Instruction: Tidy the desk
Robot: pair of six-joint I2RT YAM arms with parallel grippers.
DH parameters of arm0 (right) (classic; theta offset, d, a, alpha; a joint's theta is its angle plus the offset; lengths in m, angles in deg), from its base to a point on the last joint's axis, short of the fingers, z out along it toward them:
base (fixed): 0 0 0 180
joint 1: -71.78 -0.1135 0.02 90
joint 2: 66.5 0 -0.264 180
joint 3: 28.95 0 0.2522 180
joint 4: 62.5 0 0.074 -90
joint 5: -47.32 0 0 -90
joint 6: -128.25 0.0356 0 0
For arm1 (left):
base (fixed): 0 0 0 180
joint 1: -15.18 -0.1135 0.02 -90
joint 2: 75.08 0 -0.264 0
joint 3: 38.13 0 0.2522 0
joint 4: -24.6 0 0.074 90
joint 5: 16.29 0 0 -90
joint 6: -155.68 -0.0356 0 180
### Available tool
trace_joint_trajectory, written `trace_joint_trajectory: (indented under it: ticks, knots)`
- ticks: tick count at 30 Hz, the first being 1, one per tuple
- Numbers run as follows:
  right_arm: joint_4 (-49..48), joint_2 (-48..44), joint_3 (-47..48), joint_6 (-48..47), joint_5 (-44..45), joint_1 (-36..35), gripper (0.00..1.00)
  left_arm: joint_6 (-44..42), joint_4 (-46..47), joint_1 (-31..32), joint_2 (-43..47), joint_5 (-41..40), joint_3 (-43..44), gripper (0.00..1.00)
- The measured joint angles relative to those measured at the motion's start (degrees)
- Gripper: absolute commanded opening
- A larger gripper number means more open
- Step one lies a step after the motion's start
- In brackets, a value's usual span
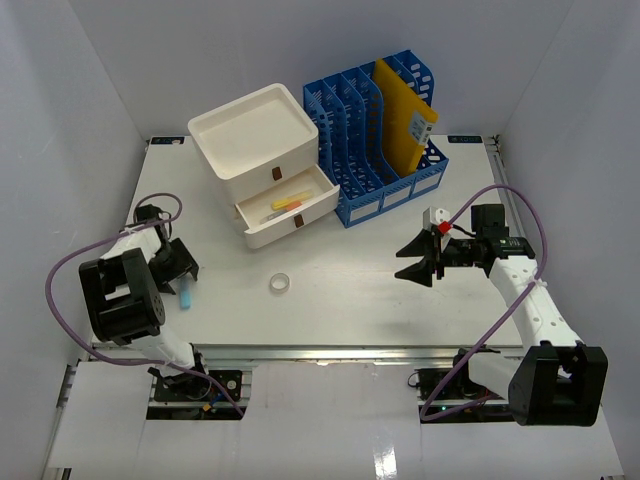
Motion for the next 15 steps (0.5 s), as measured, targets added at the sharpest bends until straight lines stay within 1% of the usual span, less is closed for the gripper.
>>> trace_joint_trajectory:
  ticks: [4,7,9,11,15]
  knots:
    - [0.4,0.0,0.0,-0.3,-0.1,0.1,0.60,-1.5,-1.3,0.0,-2.2,0.3,2.1,0.59]
    - [0.7,0.0,0.1,-0.8,-0.1,0.1,0.60,-2.3,-1.6,0.0,-2.7,0.3,2.7,0.49]
    - [1.1,0.0,0.2,-1.1,-0.1,0.1,0.60,-2.5,-1.6,0.0,-2.8,0.4,2.8,0.40]
    - [1.4,0.0,0.3,-1.2,-0.2,0.1,0.60,-2.6,-1.5,0.0,-2.9,0.7,2.9,0.29]
    - [1.6,0.0,0.4,-1.3,-0.1,0.3,0.60,-2.7,-1.4,-0.1,-2.9,2.8,2.9,0.16]
